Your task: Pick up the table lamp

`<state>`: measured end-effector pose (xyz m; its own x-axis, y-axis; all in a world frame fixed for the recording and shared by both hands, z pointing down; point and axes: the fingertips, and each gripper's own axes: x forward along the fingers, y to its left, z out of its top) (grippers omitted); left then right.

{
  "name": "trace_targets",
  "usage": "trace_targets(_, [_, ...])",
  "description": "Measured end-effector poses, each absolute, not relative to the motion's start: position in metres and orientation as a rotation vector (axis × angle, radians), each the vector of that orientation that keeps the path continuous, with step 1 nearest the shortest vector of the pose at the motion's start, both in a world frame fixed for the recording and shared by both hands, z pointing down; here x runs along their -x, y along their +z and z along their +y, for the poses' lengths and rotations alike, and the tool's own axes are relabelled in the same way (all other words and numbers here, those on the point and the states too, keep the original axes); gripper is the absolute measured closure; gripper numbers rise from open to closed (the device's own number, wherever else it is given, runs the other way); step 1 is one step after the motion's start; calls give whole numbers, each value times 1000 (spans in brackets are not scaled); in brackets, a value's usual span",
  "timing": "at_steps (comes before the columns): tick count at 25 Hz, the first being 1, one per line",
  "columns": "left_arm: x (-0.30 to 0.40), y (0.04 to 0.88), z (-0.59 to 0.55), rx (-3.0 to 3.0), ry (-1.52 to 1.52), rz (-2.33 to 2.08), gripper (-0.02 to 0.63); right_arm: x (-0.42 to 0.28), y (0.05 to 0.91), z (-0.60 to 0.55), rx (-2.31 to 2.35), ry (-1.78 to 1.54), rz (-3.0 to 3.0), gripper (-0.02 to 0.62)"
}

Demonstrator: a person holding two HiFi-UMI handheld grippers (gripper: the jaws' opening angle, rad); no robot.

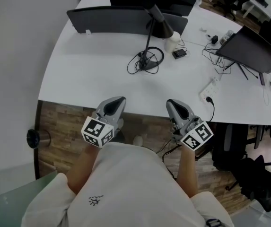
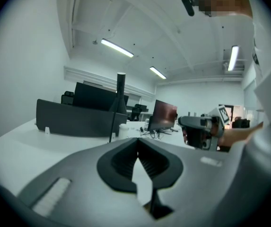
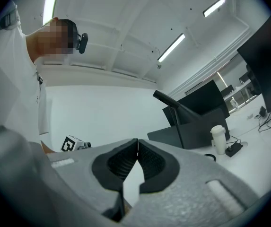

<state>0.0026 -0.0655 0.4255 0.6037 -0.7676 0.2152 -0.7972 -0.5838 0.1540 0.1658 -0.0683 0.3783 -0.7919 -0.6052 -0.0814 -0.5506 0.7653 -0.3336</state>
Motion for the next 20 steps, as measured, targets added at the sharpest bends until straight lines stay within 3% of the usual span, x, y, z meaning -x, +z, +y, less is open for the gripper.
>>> trace_targets(20, [16,411,-158,-2683,142,-1085,612,-140,374,-144,1158,-392,2714,594])
